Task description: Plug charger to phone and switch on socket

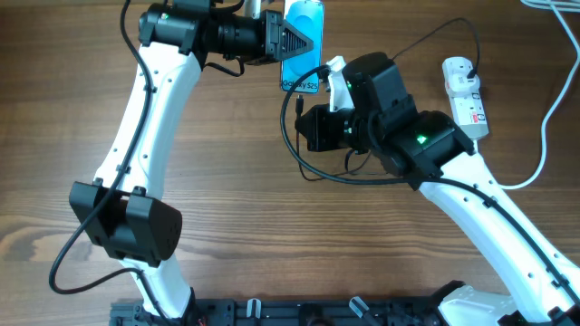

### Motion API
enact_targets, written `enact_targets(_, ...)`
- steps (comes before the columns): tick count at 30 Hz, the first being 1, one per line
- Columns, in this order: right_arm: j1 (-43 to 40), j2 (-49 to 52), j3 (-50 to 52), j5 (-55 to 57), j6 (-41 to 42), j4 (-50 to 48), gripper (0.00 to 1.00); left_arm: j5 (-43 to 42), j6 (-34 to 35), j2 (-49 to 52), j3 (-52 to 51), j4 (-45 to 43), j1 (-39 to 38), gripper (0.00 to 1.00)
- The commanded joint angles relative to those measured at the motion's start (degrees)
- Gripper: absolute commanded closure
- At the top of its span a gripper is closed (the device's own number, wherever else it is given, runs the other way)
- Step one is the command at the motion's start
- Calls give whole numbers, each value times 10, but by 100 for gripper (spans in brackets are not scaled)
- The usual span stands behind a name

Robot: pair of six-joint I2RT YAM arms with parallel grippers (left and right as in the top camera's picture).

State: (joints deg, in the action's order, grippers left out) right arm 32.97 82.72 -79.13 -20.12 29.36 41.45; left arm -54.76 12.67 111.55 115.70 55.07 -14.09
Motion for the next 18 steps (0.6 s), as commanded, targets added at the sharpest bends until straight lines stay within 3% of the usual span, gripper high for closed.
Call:
enact_targets(1, 2, 8, -8, -9, 6, -3, 96, -24, -18, -2, 4, -2, 0, 96)
enact_targets(18, 2, 8, -8, -9, 7, -7, 96, -27, -29, -2, 4, 13, 0, 96)
